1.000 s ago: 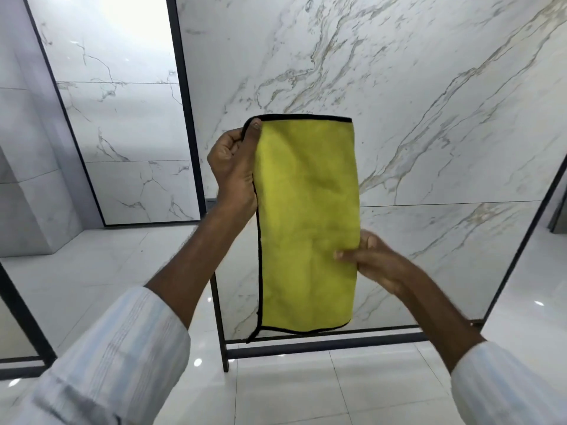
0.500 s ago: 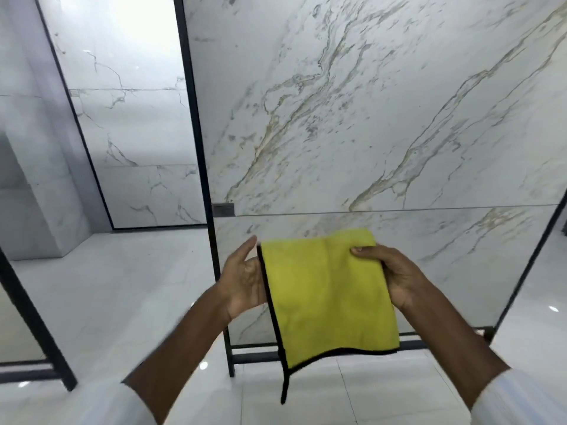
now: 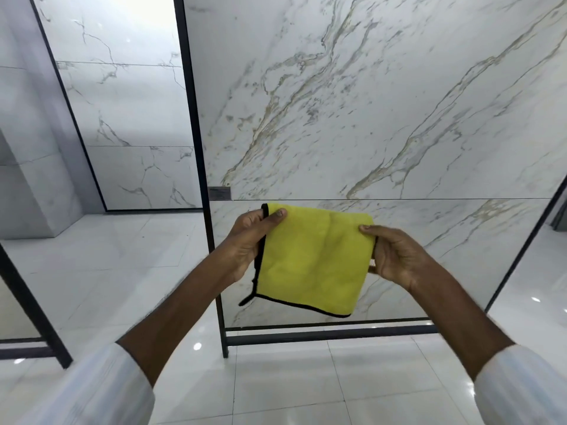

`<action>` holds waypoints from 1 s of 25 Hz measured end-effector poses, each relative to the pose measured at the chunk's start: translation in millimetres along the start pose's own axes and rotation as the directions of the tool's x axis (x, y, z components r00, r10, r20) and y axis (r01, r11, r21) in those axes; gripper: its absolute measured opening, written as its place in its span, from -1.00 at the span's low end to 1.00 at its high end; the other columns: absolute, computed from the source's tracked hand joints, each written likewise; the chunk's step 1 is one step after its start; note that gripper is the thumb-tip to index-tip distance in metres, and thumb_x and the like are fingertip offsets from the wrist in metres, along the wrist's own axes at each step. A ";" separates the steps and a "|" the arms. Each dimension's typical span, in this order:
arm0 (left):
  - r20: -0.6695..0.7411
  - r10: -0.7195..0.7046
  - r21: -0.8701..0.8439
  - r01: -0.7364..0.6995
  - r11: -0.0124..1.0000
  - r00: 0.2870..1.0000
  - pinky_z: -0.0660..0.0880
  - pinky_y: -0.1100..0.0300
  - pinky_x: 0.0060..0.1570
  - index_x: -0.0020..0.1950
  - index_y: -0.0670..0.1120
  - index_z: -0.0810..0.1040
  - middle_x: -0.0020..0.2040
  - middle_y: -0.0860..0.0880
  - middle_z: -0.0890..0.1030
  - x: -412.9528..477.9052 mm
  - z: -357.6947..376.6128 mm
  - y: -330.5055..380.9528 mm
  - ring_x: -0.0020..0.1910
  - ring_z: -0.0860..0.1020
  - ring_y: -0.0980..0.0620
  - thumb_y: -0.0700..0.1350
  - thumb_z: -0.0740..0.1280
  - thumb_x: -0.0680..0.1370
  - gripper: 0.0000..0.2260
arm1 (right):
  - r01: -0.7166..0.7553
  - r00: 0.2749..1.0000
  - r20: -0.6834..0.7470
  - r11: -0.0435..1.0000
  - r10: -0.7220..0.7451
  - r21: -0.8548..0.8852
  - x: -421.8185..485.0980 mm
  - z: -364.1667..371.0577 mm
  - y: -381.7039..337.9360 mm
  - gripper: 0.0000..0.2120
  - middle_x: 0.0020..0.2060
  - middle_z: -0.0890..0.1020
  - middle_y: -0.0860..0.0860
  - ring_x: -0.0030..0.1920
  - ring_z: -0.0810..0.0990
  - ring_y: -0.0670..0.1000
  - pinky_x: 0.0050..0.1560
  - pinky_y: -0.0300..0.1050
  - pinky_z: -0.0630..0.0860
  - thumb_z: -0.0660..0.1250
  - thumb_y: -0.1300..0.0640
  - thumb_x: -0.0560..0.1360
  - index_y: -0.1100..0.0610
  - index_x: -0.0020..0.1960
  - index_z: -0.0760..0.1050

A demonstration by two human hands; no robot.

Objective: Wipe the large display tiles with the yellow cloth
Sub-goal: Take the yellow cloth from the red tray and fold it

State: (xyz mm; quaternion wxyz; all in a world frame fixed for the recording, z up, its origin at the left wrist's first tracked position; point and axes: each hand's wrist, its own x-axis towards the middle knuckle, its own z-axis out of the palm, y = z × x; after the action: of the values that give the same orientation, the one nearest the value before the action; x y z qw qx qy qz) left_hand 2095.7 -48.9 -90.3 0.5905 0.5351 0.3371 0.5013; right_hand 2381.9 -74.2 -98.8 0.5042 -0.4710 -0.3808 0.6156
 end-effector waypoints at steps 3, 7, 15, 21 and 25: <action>-0.032 0.002 0.050 -0.001 0.999 0.999 0.67 0.17 -0.10 0.18 -0.27 0.67 0.03 -0.13 0.75 3.6 -1.4 -2.3 -0.05 0.72 -0.02 0.01 0.51 0.46 -0.58 | -0.032 0.998 -0.044 0.999 0.033 0.020 0.6 5.5 13.5 -0.69 -0.01 0.72 0.03 0.06 0.67 0.07 0.20 0.14 0.46 0.51 0.10 0.35 0.07 0.07 0.61; 0.013 0.004 0.128 -0.005 0.992 1.000 0.65 0.19 0.02 0.20 -0.15 0.69 0.10 -0.08 0.76 3.6 -8.2 -0.2 0.07 0.73 0.02 0.03 0.48 0.48 -0.63 | 0.148 0.985 -0.103 0.982 -0.137 0.113 0.8 9.8 -5.2 -0.71 0.00 0.75 0.08 0.01 0.73 0.09 0.07 0.11 0.60 0.48 0.13 0.41 0.17 0.11 0.64; 0.114 -0.113 0.422 0.055 0.905 0.987 0.56 0.43 0.10 0.13 -0.04 0.71 0.05 0.10 0.77 17.3 -23.8 14.4 0.08 0.70 0.22 -0.07 0.43 0.62 -0.87 | 0.376 0.895 -0.137 0.882 -0.425 -0.283 0.1 7.1 -8.2 -0.85 -0.11 0.74 -0.10 -0.02 0.69 -0.16 0.21 -0.14 0.56 0.48 0.12 0.55 0.12 0.09 0.68; 0.042 0.024 0.463 -0.040 0.886 0.999 0.48 0.25 0.29 0.05 -0.05 0.77 0.11 0.03 0.75 23.5 -34.8 -6.1 0.20 0.66 0.14 0.07 0.53 0.54 -0.78 | 0.459 0.766 -0.187 0.728 -0.615 -0.509 4.3 -1.6 3.6 -0.34 0.23 0.60 -0.14 0.37 0.45 0.06 0.38 0.13 0.43 0.60 -0.40 0.09 0.01 0.02 0.70; -0.081 0.207 0.281 -0.176 0.943 0.975 0.55 0.23 0.14 0.06 -0.09 0.75 0.08 -0.04 0.75 21.3 -17.6 -6.6 0.10 0.69 0.09 -0.05 0.56 0.52 -0.82 | 0.551 0.749 -0.188 0.754 -0.636 -0.357 1.9 1.6 -4.2 -0.71 0.17 0.68 0.08 0.19 0.59 0.13 0.36 0.23 0.51 0.63 -0.05 0.33 0.05 -0.02 0.73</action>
State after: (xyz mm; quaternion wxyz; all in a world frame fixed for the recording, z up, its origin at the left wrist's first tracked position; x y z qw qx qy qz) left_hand 2086.5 -22.9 -97.3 0.4403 0.6133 0.3810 0.5337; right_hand 2381.4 -71.5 -94.7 0.6547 -0.4768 -0.5140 0.2827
